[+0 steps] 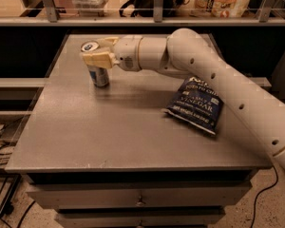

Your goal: Place redbull can upright

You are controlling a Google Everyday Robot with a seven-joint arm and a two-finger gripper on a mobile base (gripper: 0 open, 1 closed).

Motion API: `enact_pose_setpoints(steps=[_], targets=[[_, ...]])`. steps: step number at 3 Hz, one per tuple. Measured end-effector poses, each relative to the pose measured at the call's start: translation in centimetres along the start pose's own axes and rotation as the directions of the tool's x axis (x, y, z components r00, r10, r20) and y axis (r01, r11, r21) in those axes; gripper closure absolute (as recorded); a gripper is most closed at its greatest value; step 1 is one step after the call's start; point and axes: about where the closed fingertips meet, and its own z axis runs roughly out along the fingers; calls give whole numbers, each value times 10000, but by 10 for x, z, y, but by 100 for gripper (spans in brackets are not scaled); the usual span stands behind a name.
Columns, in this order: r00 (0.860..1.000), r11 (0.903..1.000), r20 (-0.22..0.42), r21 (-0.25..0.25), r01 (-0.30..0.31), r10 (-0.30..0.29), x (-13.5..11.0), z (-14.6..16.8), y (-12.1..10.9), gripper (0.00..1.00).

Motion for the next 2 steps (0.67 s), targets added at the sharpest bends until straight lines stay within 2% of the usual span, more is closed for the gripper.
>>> enact_pose_setpoints(steps=[1,2], targets=[[9994,9992,108,199,-333,331,4,-5,-2,12],[9995,9994,104,159,-311,310,3,-3,-1,0]])
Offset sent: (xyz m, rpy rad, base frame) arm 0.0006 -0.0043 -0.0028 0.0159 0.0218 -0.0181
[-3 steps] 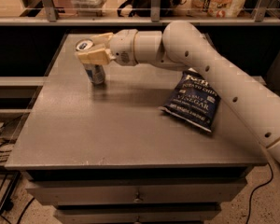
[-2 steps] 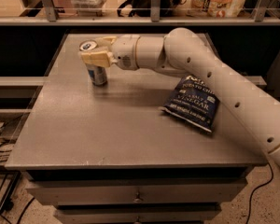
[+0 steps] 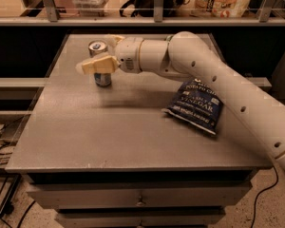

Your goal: Place redbull can upright

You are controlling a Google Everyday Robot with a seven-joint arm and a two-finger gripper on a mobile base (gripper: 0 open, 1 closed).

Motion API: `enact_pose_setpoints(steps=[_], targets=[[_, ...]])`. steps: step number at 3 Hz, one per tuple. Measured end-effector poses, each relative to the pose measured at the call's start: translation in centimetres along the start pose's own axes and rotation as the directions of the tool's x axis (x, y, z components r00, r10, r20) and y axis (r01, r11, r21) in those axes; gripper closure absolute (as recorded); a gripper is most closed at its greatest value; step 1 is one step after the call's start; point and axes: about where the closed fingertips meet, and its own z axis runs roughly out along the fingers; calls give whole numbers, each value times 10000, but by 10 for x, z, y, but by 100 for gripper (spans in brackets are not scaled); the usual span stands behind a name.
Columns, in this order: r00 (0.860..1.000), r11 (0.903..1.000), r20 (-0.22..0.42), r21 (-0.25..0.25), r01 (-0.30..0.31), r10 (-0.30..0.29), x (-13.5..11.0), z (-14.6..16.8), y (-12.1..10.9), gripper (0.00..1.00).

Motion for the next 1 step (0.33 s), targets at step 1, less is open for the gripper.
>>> enact_pose_setpoints(steps=[1], targets=[[10000,10000,0,-2,0,0,0,0,0,0]])
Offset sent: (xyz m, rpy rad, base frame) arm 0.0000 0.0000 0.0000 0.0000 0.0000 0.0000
